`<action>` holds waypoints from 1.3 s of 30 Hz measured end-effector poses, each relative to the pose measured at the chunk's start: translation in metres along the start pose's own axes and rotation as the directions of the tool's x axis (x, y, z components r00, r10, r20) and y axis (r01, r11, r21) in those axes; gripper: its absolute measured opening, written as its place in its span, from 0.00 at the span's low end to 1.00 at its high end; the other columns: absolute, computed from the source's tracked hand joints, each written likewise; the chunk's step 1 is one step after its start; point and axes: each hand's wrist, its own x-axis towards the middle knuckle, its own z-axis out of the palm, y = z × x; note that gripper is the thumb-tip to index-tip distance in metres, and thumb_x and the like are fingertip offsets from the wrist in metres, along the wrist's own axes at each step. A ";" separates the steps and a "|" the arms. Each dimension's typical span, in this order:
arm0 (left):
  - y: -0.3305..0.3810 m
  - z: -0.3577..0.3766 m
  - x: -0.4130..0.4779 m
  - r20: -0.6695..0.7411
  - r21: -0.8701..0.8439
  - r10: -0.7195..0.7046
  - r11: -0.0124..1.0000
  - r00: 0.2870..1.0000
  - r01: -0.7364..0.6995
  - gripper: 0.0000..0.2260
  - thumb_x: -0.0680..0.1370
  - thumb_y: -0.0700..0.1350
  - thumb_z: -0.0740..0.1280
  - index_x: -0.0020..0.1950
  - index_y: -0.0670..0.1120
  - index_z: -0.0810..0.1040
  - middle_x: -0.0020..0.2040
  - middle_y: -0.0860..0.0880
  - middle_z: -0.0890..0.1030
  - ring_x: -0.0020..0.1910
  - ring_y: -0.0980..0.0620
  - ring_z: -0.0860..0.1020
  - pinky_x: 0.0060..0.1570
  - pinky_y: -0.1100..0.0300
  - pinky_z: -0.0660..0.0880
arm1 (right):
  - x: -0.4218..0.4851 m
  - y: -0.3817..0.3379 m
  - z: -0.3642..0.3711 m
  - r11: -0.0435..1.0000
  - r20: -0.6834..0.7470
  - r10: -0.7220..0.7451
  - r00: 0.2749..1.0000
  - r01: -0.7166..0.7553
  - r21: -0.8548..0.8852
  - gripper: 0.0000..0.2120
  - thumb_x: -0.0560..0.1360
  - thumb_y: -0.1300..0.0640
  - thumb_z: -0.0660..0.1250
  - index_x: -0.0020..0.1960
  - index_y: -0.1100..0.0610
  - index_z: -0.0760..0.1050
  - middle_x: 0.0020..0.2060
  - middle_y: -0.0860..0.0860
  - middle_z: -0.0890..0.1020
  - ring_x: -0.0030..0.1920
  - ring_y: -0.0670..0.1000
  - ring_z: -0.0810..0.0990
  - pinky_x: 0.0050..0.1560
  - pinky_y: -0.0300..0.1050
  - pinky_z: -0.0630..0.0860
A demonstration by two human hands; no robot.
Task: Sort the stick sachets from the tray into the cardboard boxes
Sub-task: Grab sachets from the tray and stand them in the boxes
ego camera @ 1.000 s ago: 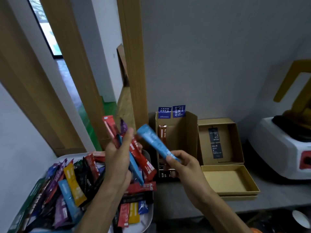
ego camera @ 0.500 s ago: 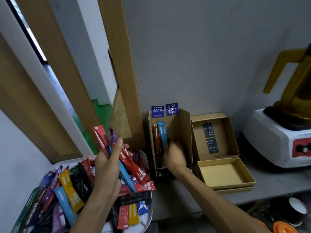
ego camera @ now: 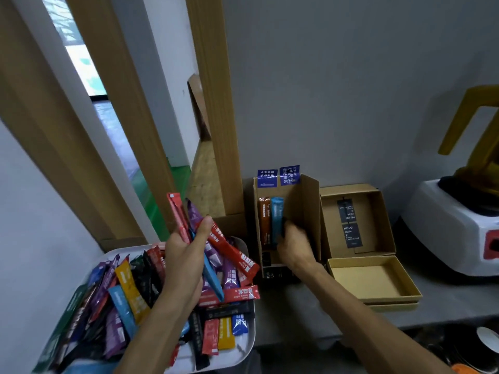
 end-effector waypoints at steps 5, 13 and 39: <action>0.005 0.001 0.001 0.007 -0.013 0.019 1.000 1.000 -0.019 0.10 0.75 0.51 0.71 0.49 0.47 0.76 0.37 0.50 0.82 0.38 0.52 0.85 0.40 0.55 0.80 | -0.071 -0.028 -0.025 0.889 0.076 -0.281 0.957 0.230 0.395 0.12 0.79 0.46 0.63 0.60 0.48 0.76 0.52 0.45 0.81 0.51 0.38 0.81 0.47 0.38 0.80; 0.010 -0.005 -0.009 0.109 0.054 0.027 0.998 0.994 -0.033 0.12 0.70 0.49 0.74 0.48 0.45 0.78 0.41 0.44 0.85 0.43 0.43 0.85 0.43 0.50 0.82 | -0.097 -0.028 -0.041 0.762 0.178 -0.193 0.965 0.033 0.647 0.08 0.79 0.54 0.66 0.53 0.56 0.80 0.47 0.52 0.83 0.43 0.44 0.83 0.40 0.38 0.78; -0.013 -0.011 -0.012 0.086 0.097 -0.036 0.995 0.996 0.027 0.05 0.75 0.42 0.73 0.49 0.45 0.79 0.43 0.43 0.86 0.46 0.40 0.85 0.52 0.42 0.80 | 0.008 -0.005 0.025 0.816 -0.236 0.393 0.889 -0.218 0.536 0.13 0.80 0.59 0.65 0.64 0.54 0.72 0.56 0.52 0.81 0.55 0.51 0.82 0.52 0.46 0.80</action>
